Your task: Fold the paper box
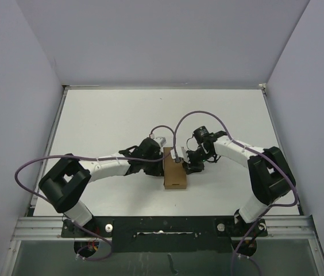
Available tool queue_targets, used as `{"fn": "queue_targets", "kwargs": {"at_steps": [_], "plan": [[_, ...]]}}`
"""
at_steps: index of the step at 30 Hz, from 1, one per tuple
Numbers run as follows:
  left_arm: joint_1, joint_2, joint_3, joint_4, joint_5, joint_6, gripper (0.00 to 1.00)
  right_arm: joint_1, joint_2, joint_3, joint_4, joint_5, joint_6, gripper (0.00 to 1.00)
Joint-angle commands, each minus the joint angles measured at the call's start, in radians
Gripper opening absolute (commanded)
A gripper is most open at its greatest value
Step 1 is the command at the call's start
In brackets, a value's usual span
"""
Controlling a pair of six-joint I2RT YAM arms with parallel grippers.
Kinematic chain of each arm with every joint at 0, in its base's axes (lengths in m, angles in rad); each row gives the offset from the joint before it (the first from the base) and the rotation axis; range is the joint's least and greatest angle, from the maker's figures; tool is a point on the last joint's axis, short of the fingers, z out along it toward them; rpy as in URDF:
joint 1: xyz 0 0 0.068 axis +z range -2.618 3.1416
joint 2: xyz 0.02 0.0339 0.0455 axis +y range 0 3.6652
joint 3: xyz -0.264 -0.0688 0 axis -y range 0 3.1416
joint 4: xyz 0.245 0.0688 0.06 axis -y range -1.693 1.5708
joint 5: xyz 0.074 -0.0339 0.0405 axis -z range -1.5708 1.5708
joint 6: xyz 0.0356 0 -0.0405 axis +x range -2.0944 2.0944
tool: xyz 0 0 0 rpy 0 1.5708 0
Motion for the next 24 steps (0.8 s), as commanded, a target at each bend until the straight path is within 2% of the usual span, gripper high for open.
{"fn": "queue_targets", "kwargs": {"at_steps": [1, 5, 10, 12, 15, 16, 17, 19, 21, 23, 24], "plan": [[-0.043, 0.083, 0.12, 0.091, 0.014, -0.015, 0.09, 0.024, 0.001, 0.014, 0.052, -0.03, 0.029, 0.15], [-0.04, 0.056, 0.102, 0.056, -0.027, -0.009, 0.1, -0.037, -0.033, 0.026, 0.024, -0.053, 0.022, 0.16], [0.0, -0.085, 0.013, 0.046, -0.097, 0.009, 0.15, -0.16, -0.118, 0.021, 0.012, -0.147, 0.05, 0.18], [0.024, -0.143, -0.01, 0.042, -0.118, 0.043, 0.17, -0.183, -0.147, 0.02, 0.022, -0.211, 0.134, 0.24], [0.056, -0.238, -0.023, 0.028, -0.137, 0.108, 0.22, -0.255, -0.156, 0.035, 0.057, -0.397, 0.327, 0.39], [0.064, -0.272, -0.032, 0.039, -0.139, 0.13, 0.26, -0.289, -0.152, 0.031, 0.097, -0.463, 0.426, 0.51], [0.07, -0.305, -0.046, 0.059, -0.14, 0.144, 0.36, -0.316, -0.142, 0.019, 0.147, -0.528, 0.521, 0.6], [0.088, -0.364, -0.104, 0.139, -0.122, 0.151, 0.57, -0.358, -0.11, -0.022, 0.281, -0.627, 0.722, 0.72], [0.114, -0.405, -0.198, 0.278, -0.064, 0.131, 0.8, -0.376, -0.06, -0.047, 0.383, -0.666, 0.872, 0.76], [0.145, -0.415, -0.269, 0.435, 0.006, 0.054, 0.93, -0.378, 0.003, -0.036, 0.397, -0.659, 0.926, 0.78], [0.158, -0.409, -0.295, 0.489, 0.039, 0.022, 0.95, -0.376, 0.036, -0.025, 0.394, -0.652, 0.948, 0.78]]}}
